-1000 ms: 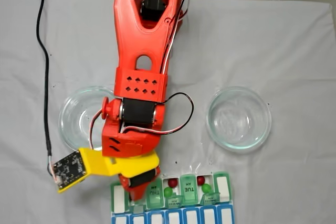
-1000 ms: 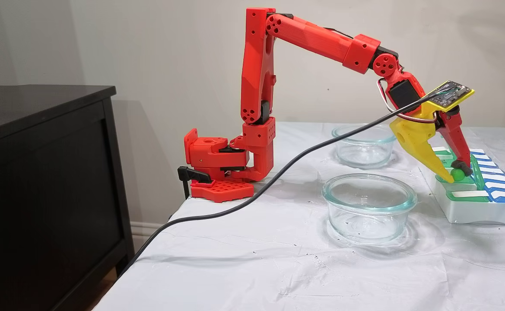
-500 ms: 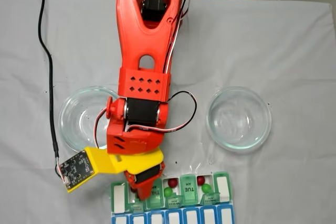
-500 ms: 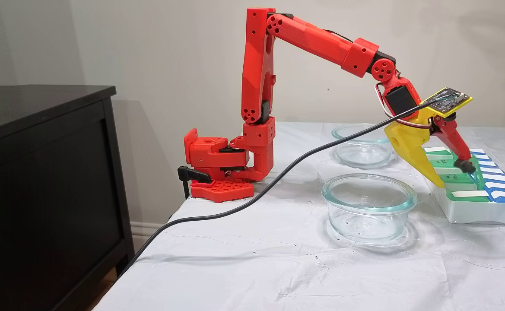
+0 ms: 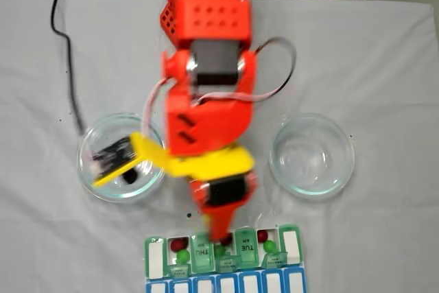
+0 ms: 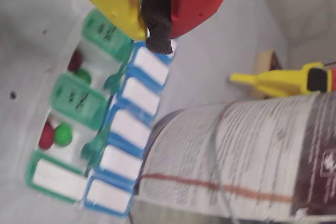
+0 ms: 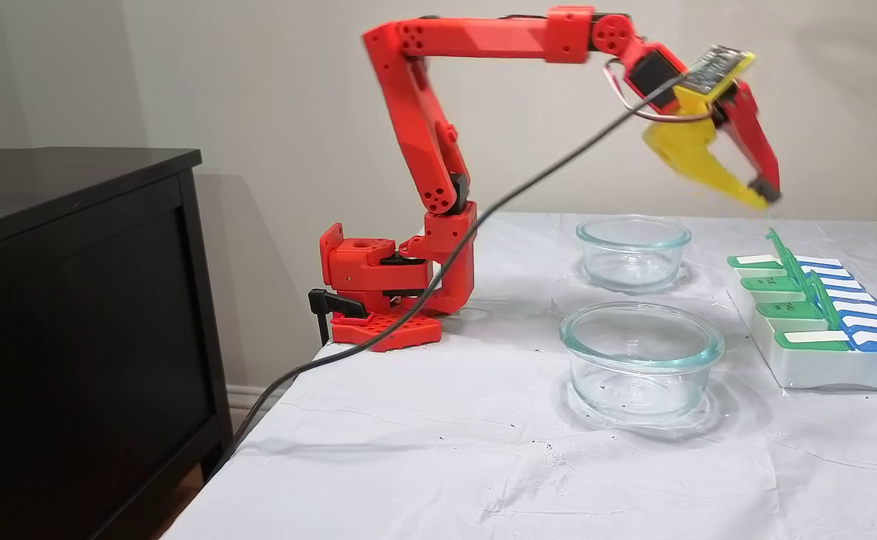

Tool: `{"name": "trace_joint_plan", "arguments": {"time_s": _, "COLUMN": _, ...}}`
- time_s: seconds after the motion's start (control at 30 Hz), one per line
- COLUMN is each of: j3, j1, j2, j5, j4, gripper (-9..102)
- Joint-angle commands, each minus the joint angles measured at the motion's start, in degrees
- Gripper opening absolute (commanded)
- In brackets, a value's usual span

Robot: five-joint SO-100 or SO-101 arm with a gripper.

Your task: Sort medicines into box.

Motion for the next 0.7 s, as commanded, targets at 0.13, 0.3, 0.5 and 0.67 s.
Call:
{"name": "trace_joint_plan", "arguments": {"time_s": 0.13, "j3": 0.4, "j1": -7.2, "j2": -6.3, "j5": 5.7, "j4": -17.1, "gripper": 0}}
{"name": "trace_joint_plan", "arguments": {"time_s": 0.3, "j3": -2.8, "j1": -7.5, "j2": -15.7, "j5": 6.9, "j4": -23.3, "gripper": 0}}
{"name": "trace_joint_plan", "arguments": {"time_s": 0.5, "j3": -2.9, "j1": -9.4, "j2": -19.4, "j5": 8.5, "j4": -28.5, "gripper": 0}}
{"name": "trace_joint_plan", "arguments": {"time_s": 0.67, "j3": -2.4, "j1": -10.3, "j2": -19.6, "j5": 9.2, "j4": -30.2, "gripper": 0}}
